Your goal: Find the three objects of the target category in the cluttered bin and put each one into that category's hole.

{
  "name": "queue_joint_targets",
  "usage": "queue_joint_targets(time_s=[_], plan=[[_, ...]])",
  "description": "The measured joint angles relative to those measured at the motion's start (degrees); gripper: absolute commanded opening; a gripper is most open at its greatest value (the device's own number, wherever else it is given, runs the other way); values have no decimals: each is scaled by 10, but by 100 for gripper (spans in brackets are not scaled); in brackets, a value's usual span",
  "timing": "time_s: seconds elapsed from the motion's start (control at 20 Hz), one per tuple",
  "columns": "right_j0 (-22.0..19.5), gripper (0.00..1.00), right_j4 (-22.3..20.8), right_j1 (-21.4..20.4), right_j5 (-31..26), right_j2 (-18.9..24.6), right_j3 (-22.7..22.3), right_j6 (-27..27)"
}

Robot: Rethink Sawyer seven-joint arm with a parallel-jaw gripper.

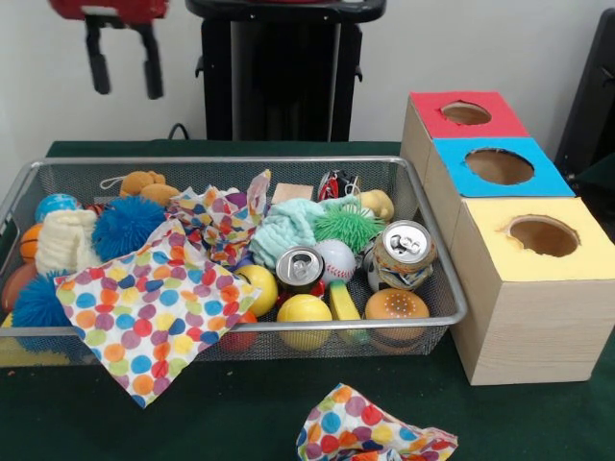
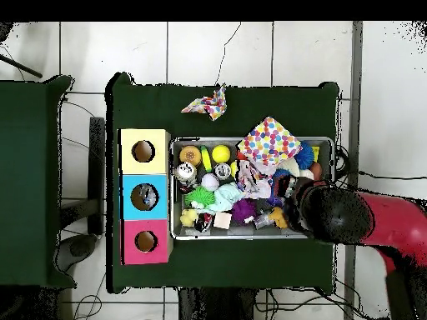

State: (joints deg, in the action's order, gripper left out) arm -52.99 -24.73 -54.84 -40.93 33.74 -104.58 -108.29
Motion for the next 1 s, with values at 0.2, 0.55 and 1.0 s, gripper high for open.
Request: queue_joint_targets(time_s=[0.2, 0.55, 1.0], plan=[[90, 100, -40, -7, 0, -36, 0, 0], [202, 100, -62, -7, 1, -90, 0, 0], [212, 100, -18, 0, 52, -139, -16, 0]])
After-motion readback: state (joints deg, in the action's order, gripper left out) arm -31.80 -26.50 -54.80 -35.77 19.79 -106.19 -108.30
